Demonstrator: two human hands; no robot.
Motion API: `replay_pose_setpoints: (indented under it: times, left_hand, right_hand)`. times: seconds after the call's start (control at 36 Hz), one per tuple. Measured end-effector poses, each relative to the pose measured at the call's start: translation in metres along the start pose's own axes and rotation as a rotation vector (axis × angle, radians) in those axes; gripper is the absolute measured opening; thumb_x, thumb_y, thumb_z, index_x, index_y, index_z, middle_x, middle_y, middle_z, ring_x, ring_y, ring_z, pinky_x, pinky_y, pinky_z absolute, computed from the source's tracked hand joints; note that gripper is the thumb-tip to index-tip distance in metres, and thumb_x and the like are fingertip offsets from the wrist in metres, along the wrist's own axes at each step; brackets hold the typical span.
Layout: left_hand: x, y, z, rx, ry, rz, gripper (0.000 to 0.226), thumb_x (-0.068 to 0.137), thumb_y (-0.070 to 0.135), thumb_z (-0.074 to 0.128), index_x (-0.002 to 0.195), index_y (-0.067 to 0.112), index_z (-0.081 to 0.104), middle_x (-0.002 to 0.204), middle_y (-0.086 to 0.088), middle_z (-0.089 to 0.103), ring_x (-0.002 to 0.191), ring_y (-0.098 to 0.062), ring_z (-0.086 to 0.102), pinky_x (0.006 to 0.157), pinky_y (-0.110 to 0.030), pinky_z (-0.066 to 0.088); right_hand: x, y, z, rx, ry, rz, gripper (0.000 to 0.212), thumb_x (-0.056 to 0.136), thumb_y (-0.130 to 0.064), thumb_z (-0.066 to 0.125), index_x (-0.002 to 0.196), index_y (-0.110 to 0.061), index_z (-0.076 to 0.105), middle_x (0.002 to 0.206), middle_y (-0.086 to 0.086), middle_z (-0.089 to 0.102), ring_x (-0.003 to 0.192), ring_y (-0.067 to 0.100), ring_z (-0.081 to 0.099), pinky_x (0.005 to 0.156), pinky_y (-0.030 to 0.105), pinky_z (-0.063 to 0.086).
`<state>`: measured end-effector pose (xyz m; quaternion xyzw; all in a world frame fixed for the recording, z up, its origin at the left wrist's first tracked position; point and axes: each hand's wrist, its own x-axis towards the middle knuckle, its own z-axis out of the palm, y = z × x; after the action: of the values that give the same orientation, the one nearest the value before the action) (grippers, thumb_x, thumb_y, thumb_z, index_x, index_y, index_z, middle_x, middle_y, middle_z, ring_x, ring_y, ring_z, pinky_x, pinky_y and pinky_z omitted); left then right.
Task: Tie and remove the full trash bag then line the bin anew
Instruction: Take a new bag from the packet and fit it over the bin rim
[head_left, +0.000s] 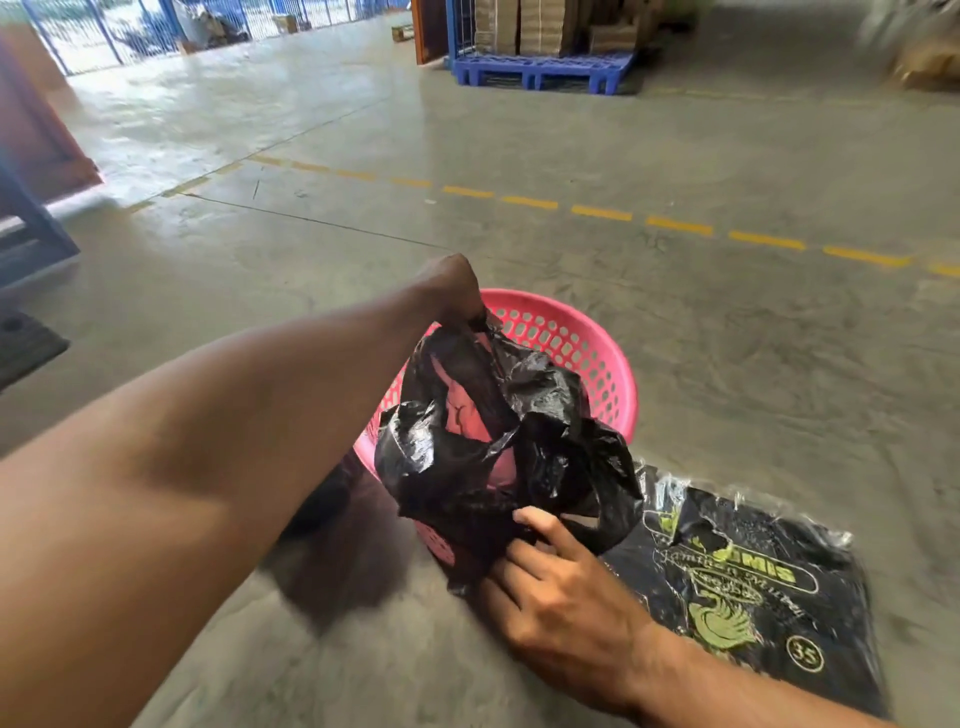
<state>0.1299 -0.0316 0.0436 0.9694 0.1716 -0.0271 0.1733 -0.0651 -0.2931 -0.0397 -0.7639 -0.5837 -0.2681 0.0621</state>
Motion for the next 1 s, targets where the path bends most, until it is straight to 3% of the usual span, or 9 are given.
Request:
replay_pose_setpoints:
  times: [0.17, 0.22, 0.31, 0.42, 0.5, 0.56, 0.64, 0.81, 1.0]
  left_hand:
    - [-0.021, 0.028, -0.010, 0.128, 0.110, 0.250, 0.046, 0.084, 0.034, 0.077, 0.127, 0.021, 0.069, 0.134, -0.016, 0.056, 0.122, -0.037, 0.060, 0.099, -0.037, 0.051]
    - [-0.036, 0.039, -0.024, 0.241, 0.214, 0.338, 0.051, 0.084, 0.045, 0.076, 0.129, 0.026, 0.066, 0.136, -0.013, 0.050, 0.118, -0.037, 0.061, 0.087, -0.039, 0.051]
    - [-0.073, 0.058, -0.050, 0.289, 0.337, 0.467, 0.040, 0.086, 0.049, 0.072, 0.120, 0.029, 0.070, 0.128, -0.006, 0.060, 0.114, -0.029, 0.063, 0.074, -0.030, 0.036]
    - [-0.124, 0.074, -0.064, -0.022, 0.125, 0.572, 0.014, 0.089, 0.017, 0.066, 0.097, 0.017, 0.078, 0.091, 0.001, 0.079, 0.078, -0.016, 0.075, 0.073, -0.033, 0.058]
    - [-0.143, 0.066, -0.042, -0.137, -0.330, 0.472, 0.025, 0.096, 0.000, 0.050, 0.101, 0.008, 0.073, 0.092, -0.010, 0.078, 0.075, -0.022, 0.080, 0.072, -0.045, 0.066]
    - [-0.148, 0.056, -0.022, 0.097, -0.446, 0.463, 0.032, 0.096, 0.002, 0.045, 0.107, 0.012, 0.073, 0.099, -0.009, 0.080, 0.084, -0.025, 0.080, 0.079, -0.042, 0.065]
    - [-0.155, 0.044, -0.005, 0.448, -0.405, 0.457, 0.029, 0.099, 0.015, 0.050, 0.120, 0.018, 0.070, 0.117, -0.004, 0.076, 0.105, -0.028, 0.071, 0.081, -0.023, 0.049]
    - [-0.165, 0.022, -0.005, 0.581, -0.115, 0.303, 0.026, 0.095, 0.032, 0.058, 0.116, 0.023, 0.069, 0.117, -0.009, 0.073, 0.105, -0.036, 0.072, 0.073, -0.039, 0.053]
    - [-0.174, -0.016, -0.016, 0.678, -0.177, 0.178, 0.082, 0.067, 0.079, 0.063, 0.135, 0.034, 0.058, 0.130, -0.001, 0.059, 0.117, -0.031, 0.066, 0.088, -0.044, 0.057]
  right_hand:
    - [-0.001, -0.009, -0.005, -0.048, -0.025, 0.029, 0.035, 0.097, -0.009, 0.039, 0.080, -0.022, 0.066, 0.068, -0.003, 0.054, 0.065, 0.020, 0.054, 0.111, 0.048, 0.042]
    - [0.006, -0.009, -0.018, 0.007, 0.043, 0.070, 0.035, 0.099, -0.011, 0.040, 0.073, -0.021, 0.060, 0.068, -0.002, 0.053, 0.067, 0.022, 0.056, 0.110, 0.048, 0.045]
    - [0.016, -0.008, -0.035, 0.042, 0.085, 0.061, 0.023, 0.094, -0.011, 0.054, 0.072, -0.020, 0.057, 0.075, 0.000, 0.058, 0.079, 0.024, 0.063, 0.104, 0.045, 0.047]
    - [0.033, 0.000, -0.048, 0.201, -0.049, -0.001, 0.011, 0.085, -0.010, 0.056, 0.078, -0.018, 0.054, 0.078, 0.002, 0.055, 0.079, 0.026, 0.056, 0.081, 0.039, 0.051]
    - [0.041, 0.002, -0.043, 0.205, -0.209, -0.020, 0.005, 0.083, -0.014, 0.055, 0.086, -0.019, 0.055, 0.086, 0.003, 0.057, 0.084, 0.026, 0.056, 0.072, 0.037, 0.051]
    - [0.044, 0.005, -0.036, 0.145, -0.283, 0.059, 0.007, 0.082, -0.019, 0.058, 0.089, -0.019, 0.057, 0.092, 0.005, 0.061, 0.090, 0.029, 0.060, 0.068, 0.040, 0.052]
    - [0.050, 0.016, -0.031, 0.020, -0.334, 0.192, 0.024, 0.081, -0.021, 0.048, 0.095, -0.016, 0.067, 0.096, 0.012, 0.066, 0.086, 0.034, 0.062, 0.061, 0.041, 0.046]
    - [0.064, 0.057, -0.037, -0.110, -0.299, 0.416, 0.029, 0.079, -0.018, 0.037, 0.076, -0.015, 0.066, 0.073, 0.010, 0.067, 0.069, 0.034, 0.065, 0.060, 0.043, 0.047]
    - [0.066, 0.117, -0.048, -0.195, -0.548, 0.578, 0.032, 0.094, -0.049, 0.056, 0.113, -0.024, 0.064, 0.115, 0.001, 0.070, 0.112, 0.027, 0.063, 0.092, 0.041, 0.046]
